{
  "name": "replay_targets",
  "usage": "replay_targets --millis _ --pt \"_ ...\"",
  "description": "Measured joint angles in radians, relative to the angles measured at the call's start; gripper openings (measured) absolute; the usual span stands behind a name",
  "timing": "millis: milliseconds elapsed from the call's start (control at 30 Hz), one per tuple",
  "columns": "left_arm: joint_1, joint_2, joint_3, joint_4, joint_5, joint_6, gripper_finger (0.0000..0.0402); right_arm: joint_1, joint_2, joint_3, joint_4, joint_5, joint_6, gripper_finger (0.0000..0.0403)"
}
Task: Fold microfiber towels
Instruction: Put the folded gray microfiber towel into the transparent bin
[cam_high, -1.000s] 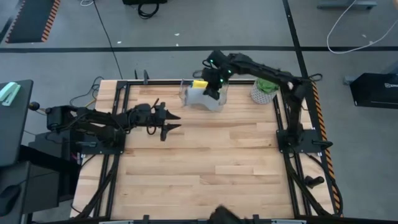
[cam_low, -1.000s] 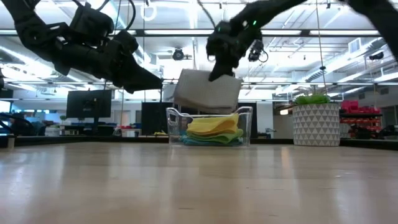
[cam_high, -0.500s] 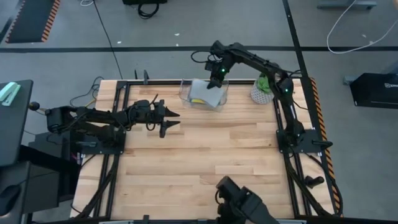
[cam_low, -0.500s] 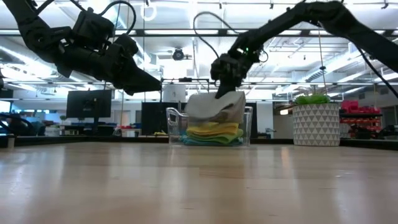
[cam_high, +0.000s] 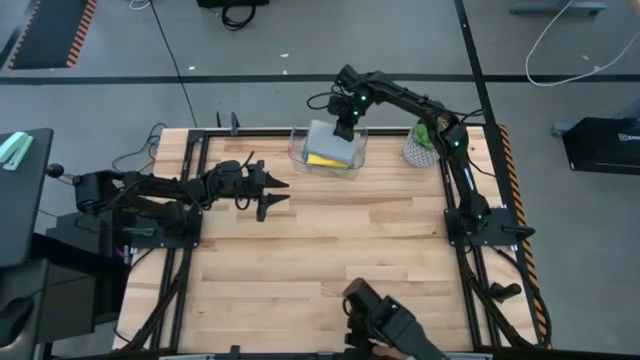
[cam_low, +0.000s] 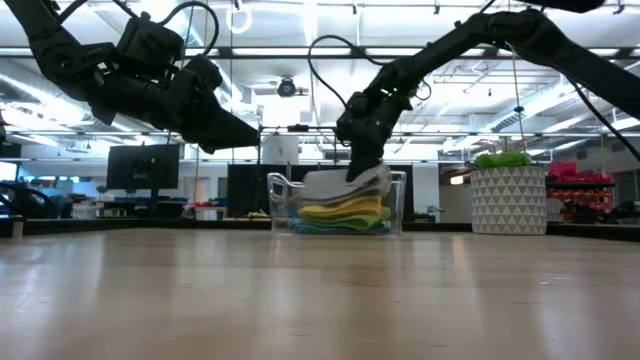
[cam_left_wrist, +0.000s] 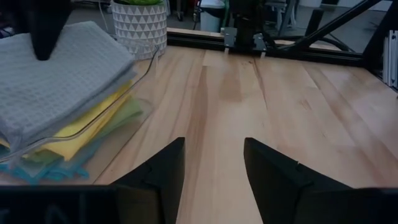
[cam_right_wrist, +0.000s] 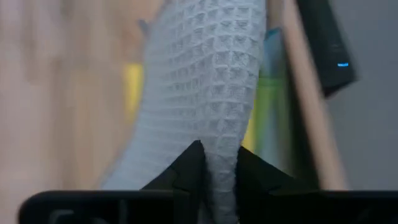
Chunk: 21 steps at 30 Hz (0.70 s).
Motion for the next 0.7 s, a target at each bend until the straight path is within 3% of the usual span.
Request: replay_targets --millis 267,433,533,700 --pt "0.0 0.0 0.0 -0.005 0.0 -0.014 0.0172 0.015 -0.004 -0.002 0.087 0.216 -0.025 0.0198" --pt "0.0 0.0 0.0 -0.005 0.0 -0.011 0.0172 0.017 -0.077 -0.003 0.069 0.24 -0.002 0.0248" --pt "0.0 0.0 0.0 -0.006 0.0 -0.01 0.0172 0.039 -0.106 -0.002 0.041 0.272 0.004 0.0213" --pt "0.004 0.0 0.0 -0.007 -0.001 0.001 0.0172 0.086 -0.073 -0.003 0.059 0.348 0.012 0.0045"
